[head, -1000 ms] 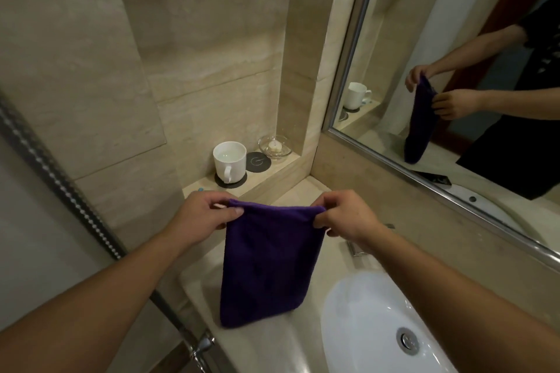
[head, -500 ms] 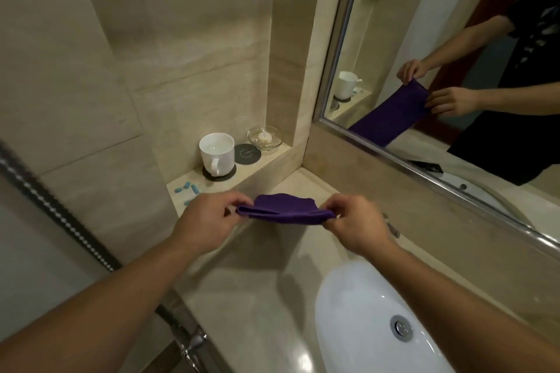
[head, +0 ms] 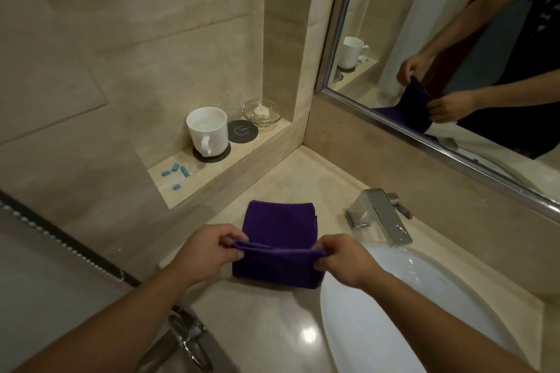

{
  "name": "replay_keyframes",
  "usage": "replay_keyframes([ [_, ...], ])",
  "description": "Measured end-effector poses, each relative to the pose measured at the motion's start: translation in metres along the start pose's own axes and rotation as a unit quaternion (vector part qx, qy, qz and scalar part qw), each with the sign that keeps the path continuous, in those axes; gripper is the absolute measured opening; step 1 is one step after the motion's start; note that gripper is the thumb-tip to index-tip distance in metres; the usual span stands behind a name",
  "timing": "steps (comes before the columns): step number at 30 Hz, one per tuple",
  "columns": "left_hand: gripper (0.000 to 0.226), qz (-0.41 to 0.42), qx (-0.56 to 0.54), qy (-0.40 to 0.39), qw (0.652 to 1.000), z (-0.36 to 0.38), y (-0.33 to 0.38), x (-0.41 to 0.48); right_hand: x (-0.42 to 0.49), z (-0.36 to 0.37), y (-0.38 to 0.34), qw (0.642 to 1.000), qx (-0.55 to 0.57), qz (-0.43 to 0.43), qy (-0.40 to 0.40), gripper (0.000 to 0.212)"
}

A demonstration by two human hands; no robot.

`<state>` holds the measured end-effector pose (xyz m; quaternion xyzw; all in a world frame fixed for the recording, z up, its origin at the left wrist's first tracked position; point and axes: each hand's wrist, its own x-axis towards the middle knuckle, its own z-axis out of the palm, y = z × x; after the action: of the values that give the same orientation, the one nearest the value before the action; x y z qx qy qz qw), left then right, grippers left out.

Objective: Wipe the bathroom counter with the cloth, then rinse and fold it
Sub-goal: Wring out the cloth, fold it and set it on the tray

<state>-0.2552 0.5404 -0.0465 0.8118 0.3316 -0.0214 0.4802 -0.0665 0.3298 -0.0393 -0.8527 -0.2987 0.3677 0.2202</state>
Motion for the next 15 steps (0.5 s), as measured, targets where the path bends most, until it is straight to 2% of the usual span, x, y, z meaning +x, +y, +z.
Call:
replay_keyframes([
  [4, 0.023, -0.027, -0.087, 0.066, 0.994, 0.004, 0.005, 0.039, 0.038, -0.013, -0.001, 0.994, 0.1, 0.015, 0.053, 0.012],
  [8, 0.02, -0.03, -0.106, 0.094, 0.99, 0.01, 0.006, 0.086, 0.084, -0.015, 0.004, 0.985, 0.136, 0.041, 0.094, 0.008],
  [15, 0.019, -0.048, -0.075, 0.127, 0.988, 0.03, -0.007, 0.151, 0.147, -0.01, 0.017, 0.988, 0.07, 0.065, 0.122, 0.005],
])
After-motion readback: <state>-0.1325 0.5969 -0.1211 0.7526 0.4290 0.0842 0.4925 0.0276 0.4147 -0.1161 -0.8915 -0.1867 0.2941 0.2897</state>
